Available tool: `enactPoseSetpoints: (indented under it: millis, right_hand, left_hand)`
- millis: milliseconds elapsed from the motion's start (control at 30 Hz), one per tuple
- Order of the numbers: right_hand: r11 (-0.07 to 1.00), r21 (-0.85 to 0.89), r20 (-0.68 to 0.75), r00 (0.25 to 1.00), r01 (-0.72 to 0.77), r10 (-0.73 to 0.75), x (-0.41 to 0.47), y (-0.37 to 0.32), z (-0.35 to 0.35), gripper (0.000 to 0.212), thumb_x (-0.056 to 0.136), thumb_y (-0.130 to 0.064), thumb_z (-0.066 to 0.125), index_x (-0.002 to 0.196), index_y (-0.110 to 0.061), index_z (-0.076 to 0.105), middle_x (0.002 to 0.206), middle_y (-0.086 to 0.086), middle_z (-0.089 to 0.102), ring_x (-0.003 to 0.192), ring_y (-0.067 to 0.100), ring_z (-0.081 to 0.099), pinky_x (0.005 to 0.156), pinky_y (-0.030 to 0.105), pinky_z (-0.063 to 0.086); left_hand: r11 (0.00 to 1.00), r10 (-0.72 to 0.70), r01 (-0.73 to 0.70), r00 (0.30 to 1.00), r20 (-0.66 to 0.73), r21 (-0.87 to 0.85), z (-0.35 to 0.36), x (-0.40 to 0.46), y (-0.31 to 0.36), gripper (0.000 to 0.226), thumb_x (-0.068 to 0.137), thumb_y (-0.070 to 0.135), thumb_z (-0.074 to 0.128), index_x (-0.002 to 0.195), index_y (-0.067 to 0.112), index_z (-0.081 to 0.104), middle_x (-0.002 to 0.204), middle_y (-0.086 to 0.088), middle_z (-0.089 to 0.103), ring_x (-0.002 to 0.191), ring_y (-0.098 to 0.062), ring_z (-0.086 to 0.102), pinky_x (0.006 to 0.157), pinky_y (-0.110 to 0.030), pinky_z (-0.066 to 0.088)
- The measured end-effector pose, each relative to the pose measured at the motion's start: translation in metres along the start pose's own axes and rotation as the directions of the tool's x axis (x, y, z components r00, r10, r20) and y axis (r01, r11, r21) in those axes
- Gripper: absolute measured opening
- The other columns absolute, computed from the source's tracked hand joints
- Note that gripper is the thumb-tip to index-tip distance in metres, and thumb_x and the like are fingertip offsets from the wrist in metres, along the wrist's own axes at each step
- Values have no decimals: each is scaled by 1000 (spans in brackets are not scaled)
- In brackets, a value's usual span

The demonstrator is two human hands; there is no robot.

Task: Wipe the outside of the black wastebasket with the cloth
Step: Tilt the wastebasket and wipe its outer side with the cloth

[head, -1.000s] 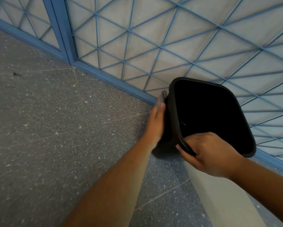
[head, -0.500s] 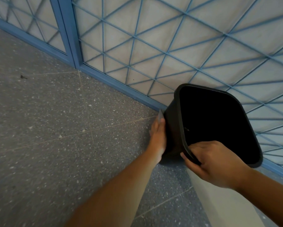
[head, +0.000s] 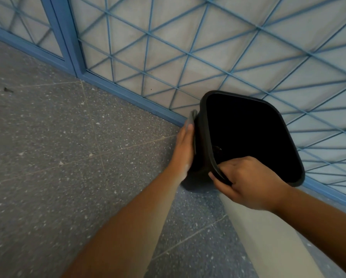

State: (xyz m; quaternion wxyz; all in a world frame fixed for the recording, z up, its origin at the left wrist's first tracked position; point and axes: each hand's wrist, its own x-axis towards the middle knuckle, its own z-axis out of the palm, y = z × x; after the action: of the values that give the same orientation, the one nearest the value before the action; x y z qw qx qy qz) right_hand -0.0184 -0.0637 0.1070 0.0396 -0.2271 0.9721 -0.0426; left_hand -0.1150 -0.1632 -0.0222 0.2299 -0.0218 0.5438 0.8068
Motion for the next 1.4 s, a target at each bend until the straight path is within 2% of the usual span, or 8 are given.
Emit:
enactPoseSetpoints:
  millis: [233,400,567,733,933,1100,1300,1400]
  right_hand:
    - [998,-50,21,999,-25,26,-1,1,2,36,94,-37,45,60,-22,47,52,-10,43,44,8,38,52,20,30]
    - [1000,-3,-10,1000,-1,1,-2,0,2,33,93,-36,46,62,-26,38,53,-10,44,45,9,42,53,21,31]
    - [1000,-4,-7,1000,-3,3,0,-1,-2,34,92,-30,54,62,-25,39,54,-8,48,45,11,45,51,23,35]
    - [1000,9,-2,1000,-3,3,-2,0,0,36,93,-37,43,62,-20,47,55,-8,48,47,12,46,49,27,40]
    - [999,15,35,999,-32,31,-1,0,-3,40,94,-42,39,64,-20,55,58,-9,53,50,10,49,52,26,41]
    - [1000,-13,29,999,-24,24,-2,0,-1,34,93,-40,43,64,-25,52,55,-13,48,49,5,45,50,15,34]
    - [999,-14,32,999,-39,39,-1,-2,-7,33,92,-37,49,62,-23,51,55,-14,42,48,5,42,53,13,27]
    - [1000,-3,28,999,-31,31,-1,-2,-5,29,89,-32,57,62,-24,51,56,-16,40,48,4,43,53,16,30]
  left_hand:
    - [908,-419,419,904,-78,-29,-4,-7,-17,58,109,57,21,154,32,47,152,-10,56,139,-32,55,117,-54,44]
    - [988,-147,144,987,-59,-60,8,-8,4,53,105,61,37,150,38,51,152,-2,58,140,-21,55,119,-45,43]
    - [967,-240,239,971,-12,-84,-4,-1,0,52,110,52,33,156,31,46,156,-8,53,143,-26,52,123,-48,37]
    - [999,13,-13,1000,4,-51,7,-7,7,48,105,52,39,149,37,52,154,-1,56,146,-21,48,124,-49,35]
    - [955,-277,277,961,9,-103,-9,7,-7,56,106,60,33,149,30,55,151,-10,58,139,-29,55,122,-51,38]
    - [995,91,-91,996,23,-36,9,0,5,56,100,62,40,151,40,50,159,10,50,151,-12,39,128,-46,28]
    - [960,-262,264,964,39,-91,-9,17,-3,57,107,57,37,151,25,53,152,-10,58,141,-26,54,124,-49,36]
    - [973,-211,205,976,-50,-104,-6,-28,-20,57,107,59,32,156,33,45,161,-1,48,151,-21,42,128,-49,29]
